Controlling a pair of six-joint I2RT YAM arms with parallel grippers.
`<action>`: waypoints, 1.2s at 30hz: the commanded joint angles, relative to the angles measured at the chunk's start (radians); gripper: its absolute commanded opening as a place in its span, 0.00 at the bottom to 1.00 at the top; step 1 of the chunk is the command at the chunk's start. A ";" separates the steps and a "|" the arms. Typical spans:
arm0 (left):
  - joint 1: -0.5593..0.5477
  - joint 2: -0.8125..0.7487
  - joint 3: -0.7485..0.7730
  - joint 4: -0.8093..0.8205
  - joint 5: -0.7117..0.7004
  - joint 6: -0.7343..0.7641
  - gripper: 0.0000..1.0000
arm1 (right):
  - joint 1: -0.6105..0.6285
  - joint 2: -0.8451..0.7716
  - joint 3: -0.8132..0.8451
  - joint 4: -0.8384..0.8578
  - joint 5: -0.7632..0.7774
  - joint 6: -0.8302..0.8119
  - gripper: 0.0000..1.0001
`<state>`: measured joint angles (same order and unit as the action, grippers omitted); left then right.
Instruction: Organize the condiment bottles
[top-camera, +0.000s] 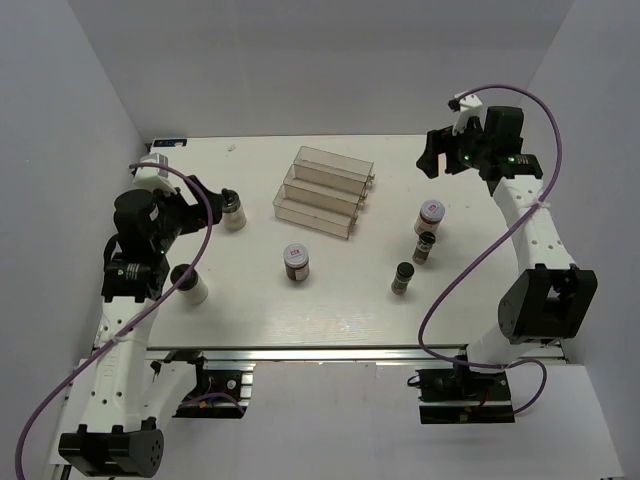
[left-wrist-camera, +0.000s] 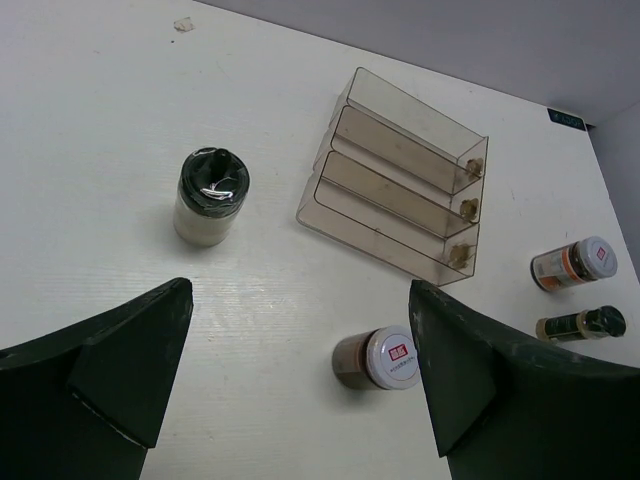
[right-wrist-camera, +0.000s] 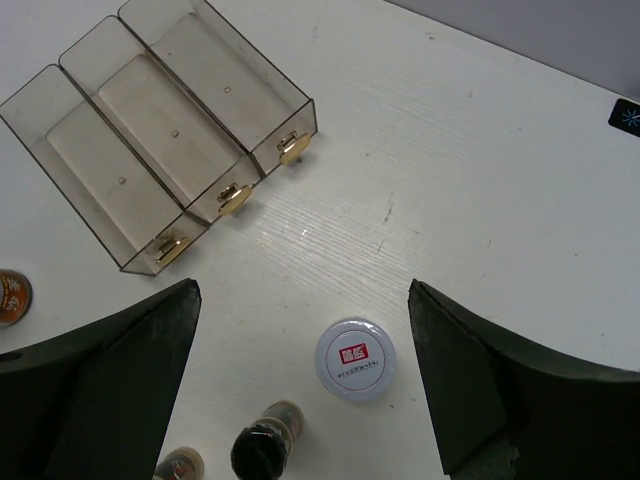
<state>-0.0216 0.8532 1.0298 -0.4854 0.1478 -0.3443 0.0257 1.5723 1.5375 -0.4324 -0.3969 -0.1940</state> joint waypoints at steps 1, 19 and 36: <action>0.003 0.003 0.041 -0.008 0.009 0.013 0.98 | -0.001 -0.001 0.052 -0.015 -0.065 -0.045 0.89; 0.003 -0.008 0.070 -0.084 -0.027 0.019 0.98 | 0.404 0.103 0.116 -0.076 -0.188 -0.233 0.80; 0.003 0.206 0.165 -0.268 -0.113 0.018 0.95 | 0.634 0.361 0.357 0.046 0.194 0.102 0.89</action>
<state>-0.0216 0.9874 1.1568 -0.7116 0.0460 -0.3229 0.6712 1.9461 1.8496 -0.4412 -0.3145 -0.1570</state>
